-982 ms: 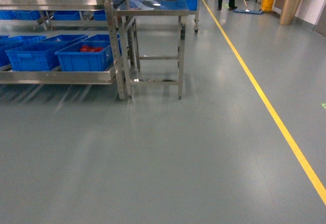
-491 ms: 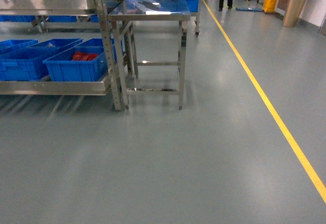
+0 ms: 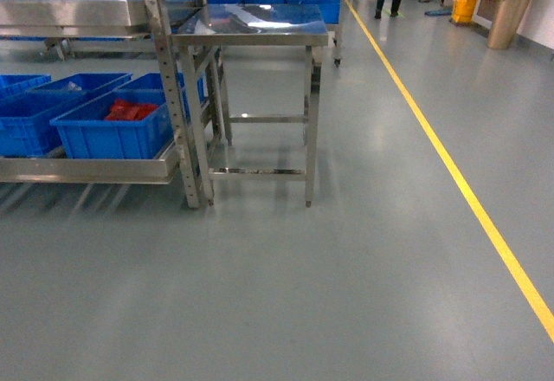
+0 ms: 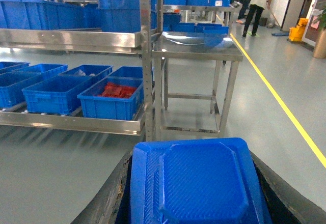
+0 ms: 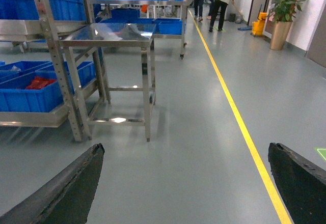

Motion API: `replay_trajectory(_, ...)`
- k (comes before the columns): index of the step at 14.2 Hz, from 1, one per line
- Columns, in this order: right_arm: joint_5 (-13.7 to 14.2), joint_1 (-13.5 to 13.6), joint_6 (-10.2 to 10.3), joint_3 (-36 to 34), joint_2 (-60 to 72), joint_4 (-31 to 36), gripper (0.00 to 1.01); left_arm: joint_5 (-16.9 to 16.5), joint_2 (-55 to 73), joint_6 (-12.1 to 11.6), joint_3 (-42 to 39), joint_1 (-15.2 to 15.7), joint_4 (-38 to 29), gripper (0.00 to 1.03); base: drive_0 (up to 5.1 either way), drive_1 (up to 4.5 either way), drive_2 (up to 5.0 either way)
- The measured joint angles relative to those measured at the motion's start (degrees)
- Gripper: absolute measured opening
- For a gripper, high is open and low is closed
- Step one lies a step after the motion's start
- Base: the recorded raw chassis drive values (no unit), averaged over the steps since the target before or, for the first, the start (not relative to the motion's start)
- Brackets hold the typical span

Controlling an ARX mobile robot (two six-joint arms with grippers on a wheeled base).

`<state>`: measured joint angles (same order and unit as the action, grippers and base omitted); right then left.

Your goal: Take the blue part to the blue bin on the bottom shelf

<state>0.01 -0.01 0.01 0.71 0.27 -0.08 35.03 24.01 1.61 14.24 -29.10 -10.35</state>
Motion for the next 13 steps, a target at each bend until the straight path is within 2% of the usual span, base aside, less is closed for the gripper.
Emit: replay_trajectory(13,0.0,0.0,0.0,0.0,0.0,-0.2,0.98,0.1,0.0,0.0,0.0,0.0,0.1,0.43,0.1,4.36,-4.3)
